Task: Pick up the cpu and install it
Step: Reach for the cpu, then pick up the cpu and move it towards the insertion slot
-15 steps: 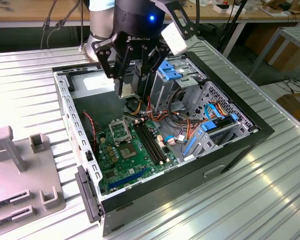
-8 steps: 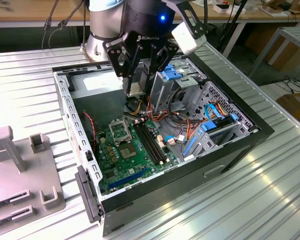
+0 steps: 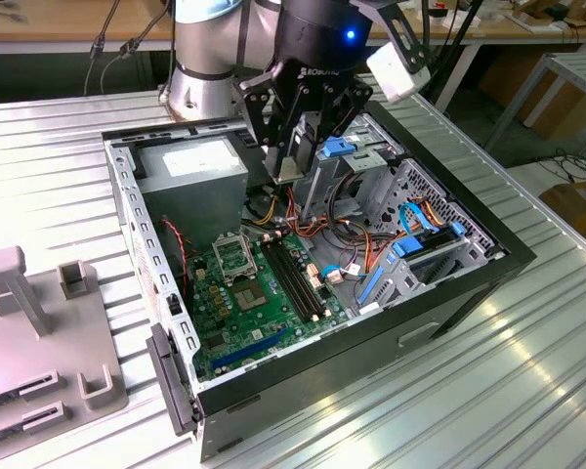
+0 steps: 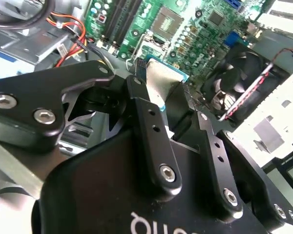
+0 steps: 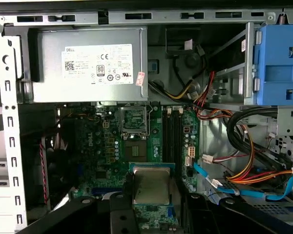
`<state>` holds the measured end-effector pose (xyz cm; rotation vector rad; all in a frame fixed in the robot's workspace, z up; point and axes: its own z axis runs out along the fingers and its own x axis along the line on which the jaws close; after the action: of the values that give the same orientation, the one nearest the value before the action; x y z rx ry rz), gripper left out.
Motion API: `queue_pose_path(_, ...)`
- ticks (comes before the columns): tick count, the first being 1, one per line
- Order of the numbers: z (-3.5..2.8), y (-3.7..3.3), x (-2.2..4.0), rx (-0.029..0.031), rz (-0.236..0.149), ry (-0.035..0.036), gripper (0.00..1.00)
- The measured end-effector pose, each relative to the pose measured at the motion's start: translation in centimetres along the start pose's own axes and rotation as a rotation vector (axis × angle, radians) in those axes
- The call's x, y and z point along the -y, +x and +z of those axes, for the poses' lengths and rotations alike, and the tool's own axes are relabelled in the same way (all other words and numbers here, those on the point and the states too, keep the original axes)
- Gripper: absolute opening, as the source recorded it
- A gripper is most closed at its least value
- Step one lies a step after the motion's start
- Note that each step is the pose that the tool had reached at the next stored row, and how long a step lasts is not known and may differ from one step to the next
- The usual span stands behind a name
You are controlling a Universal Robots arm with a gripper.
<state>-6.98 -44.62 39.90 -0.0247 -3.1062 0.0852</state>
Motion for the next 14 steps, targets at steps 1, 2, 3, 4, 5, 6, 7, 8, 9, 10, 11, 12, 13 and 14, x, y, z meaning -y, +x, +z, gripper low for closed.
queue_pose_path(1,-0.01,-0.28,-0.01,-0.0001,0.0,0.0,0.42)
queue_pose_path(2,-0.02,-0.52,-0.01,0.0,0.0,0.0,0.42)
queue_pose_path(3,-0.03,-0.82,-0.01,0.0,0.0,0.0,0.42)
queue_pose_path(4,-0.04,-1.07,-0.02,0.0,0.0,0.0,0.42)
queue_pose_path(5,-0.05,-1.38,-0.02,-0.0001,0.0,0.0001,0.42)
queue_pose_path(6,-0.06,-1.62,-0.02,0.0,0.0,0.0001,0.42)
queue_pose_path(7,-0.07,-1.91,-0.02,0.0,0.0,0.0001,0.42)
queue_pose_path(8,-0.07,-1.96,-0.02,-0.0001,0.0,0.0001,0.42)
queue_pose_path(9,-0.07,-1.96,-0.02,0.0,0.0,0.0,0.42)
queue_pose_path(10,-0.06,-1.96,-0.03,0.0,0.0,-0.0001,0.42)
queue_pose_path(11,-0.07,-1.98,-0.03,-0.0001,0.0,0.0,0.42)
queue_pose_path(12,-0.07,-2.0,-0.03,-0.0001,0.0,0.0001,0.42)
queue_pose_path(13,-0.07,-2.0,-0.03,0.0,0.0,0.0,0.42)
queue_pose_path(14,-0.07,-2.01,-0.03,-0.0001,0.0,0.0001,0.42)
